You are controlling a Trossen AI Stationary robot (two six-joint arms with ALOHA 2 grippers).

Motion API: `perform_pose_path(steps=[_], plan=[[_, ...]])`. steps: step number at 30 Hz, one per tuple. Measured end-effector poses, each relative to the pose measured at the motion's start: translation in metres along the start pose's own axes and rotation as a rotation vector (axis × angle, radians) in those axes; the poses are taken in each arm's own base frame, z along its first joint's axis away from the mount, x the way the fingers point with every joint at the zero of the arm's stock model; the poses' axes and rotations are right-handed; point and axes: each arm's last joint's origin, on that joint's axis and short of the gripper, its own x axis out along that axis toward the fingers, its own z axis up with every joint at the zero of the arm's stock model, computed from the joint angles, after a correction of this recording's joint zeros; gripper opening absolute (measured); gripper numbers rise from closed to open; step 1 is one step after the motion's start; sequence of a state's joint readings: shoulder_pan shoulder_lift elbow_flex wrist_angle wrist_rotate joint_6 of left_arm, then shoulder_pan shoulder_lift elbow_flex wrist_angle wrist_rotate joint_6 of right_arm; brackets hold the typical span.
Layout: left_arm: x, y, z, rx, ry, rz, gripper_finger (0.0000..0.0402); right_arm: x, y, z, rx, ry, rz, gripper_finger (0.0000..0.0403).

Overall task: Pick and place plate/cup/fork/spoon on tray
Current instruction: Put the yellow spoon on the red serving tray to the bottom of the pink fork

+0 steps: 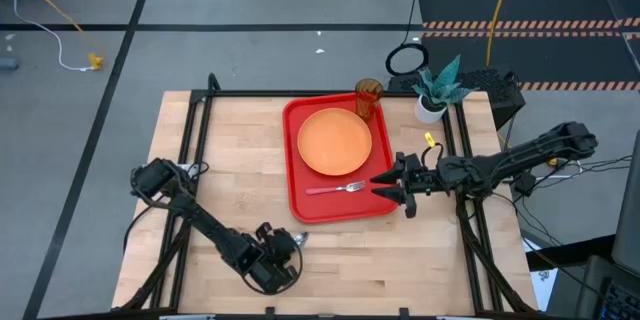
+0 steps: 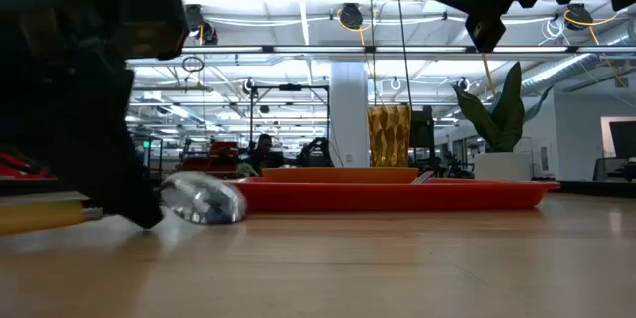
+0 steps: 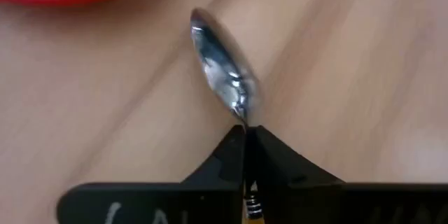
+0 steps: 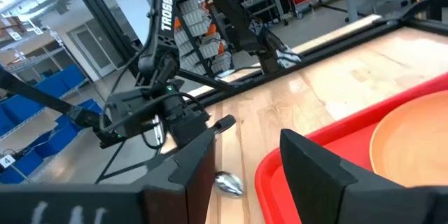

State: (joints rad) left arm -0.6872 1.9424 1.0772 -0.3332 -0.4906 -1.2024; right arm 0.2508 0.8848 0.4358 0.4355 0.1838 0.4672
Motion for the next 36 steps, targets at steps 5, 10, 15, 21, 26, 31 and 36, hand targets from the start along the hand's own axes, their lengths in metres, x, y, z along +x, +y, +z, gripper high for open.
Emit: perform_pose_path(steps=[5,10,15,21,26,31,36], plan=[[-0.007,-0.004,0.005,0.039,0.024,-0.046,0.0018,0.008,-0.003,-0.007,0.039,0.022,-0.038,0.0155],[-0.029,-0.016,0.022,0.091,-0.020,-0.122,0.0008,0.020,-0.001,-0.015,0.063,0.036,-0.005,0.0155],[-0.047,-0.028,0.042,0.247,-0.079,-0.115,0.0006,0.033,0.011,-0.032,-0.022,0.102,0.117,0.0162],[-0.057,-0.034,0.066,0.463,-0.138,-0.054,0.0006,0.055,0.036,-0.038,-0.217,0.129,0.183,0.0194],[-0.061,-0.037,0.083,0.635,-0.188,-0.029,0.0006,0.073,0.045,-0.043,-0.281,0.143,0.178,0.0215],[-0.056,-0.034,0.096,0.756,-0.213,-0.009,0.0004,0.094,0.042,-0.057,-0.317,0.171,0.154,0.0221],[-0.052,-0.030,0.103,0.790,-0.198,-0.001,0.0007,0.109,0.039,-0.059,-0.357,0.162,0.170,0.0215]])
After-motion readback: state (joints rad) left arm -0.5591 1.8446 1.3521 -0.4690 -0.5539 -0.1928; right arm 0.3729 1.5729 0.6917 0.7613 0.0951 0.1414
